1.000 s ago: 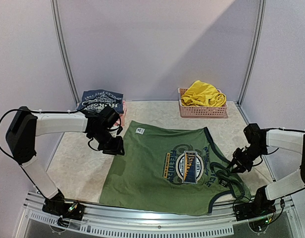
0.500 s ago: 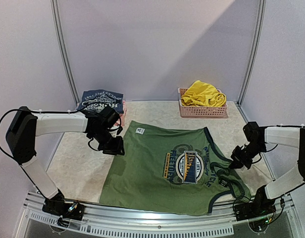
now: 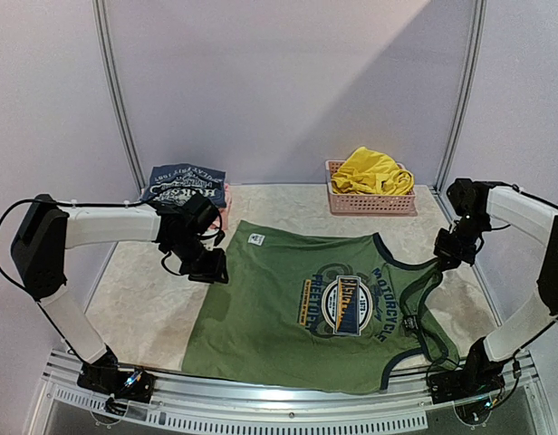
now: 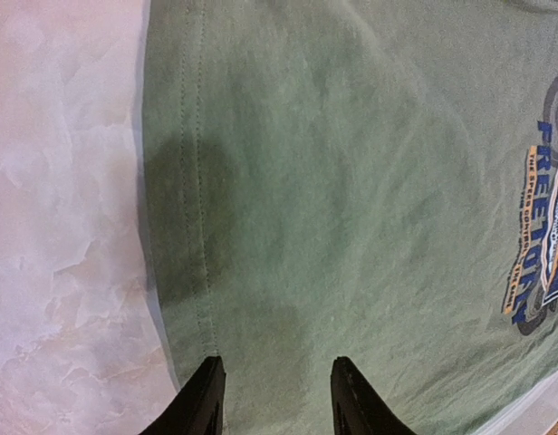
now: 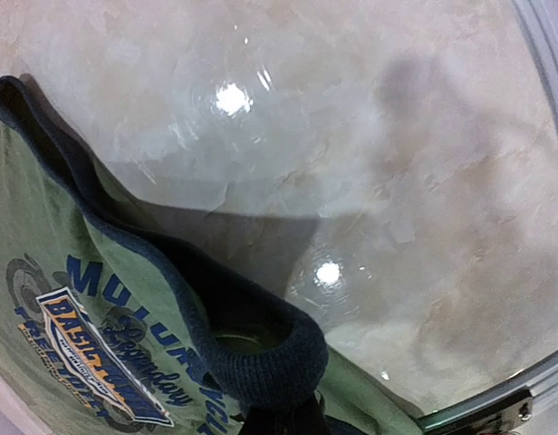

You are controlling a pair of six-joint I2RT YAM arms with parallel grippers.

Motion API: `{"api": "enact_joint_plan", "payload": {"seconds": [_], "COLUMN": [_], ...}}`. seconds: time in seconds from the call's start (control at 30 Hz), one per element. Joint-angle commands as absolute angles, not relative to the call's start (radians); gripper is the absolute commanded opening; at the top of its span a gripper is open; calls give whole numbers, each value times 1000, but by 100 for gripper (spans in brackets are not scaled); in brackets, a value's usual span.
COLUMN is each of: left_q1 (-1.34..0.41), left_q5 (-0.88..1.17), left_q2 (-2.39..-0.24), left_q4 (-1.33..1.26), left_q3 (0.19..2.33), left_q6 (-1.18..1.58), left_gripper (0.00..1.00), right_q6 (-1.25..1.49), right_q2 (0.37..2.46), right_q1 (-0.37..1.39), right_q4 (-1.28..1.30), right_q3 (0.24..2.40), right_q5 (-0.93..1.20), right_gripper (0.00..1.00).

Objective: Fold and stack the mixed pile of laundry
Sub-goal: Smooth out the flattened tank top at the center of the board.

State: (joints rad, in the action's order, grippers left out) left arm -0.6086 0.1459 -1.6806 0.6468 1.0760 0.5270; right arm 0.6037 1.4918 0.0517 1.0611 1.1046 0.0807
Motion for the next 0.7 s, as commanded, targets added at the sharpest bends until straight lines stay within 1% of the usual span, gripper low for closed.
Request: {"api": "enact_joint_plan", "payload": {"seconds": [0.0, 0.2, 0.37, 0.67], "left_q1": [-621, -621, -621, -621], "left_q5": [139, 136, 126, 111], "left_q2": [-1696, -1695, -1690, -1695], "left_q4": [635, 647, 670, 709], "left_q3": [1103, 1111, 1123, 1159], "left_q6": [529, 528, 525, 525], "left_gripper": [40, 40, 40, 40], "right_q6": [502, 405, 329, 268], "right_q2": [1560, 1670, 1770, 1930], "right_q1": [46, 41, 38, 30], "right_q4": [1167, 1194, 1192, 1191], "right_q3": [1213, 1352, 1425, 1559], "right_q5": [-105, -227, -339, -412], "right_gripper": [0, 0, 0, 0]}}
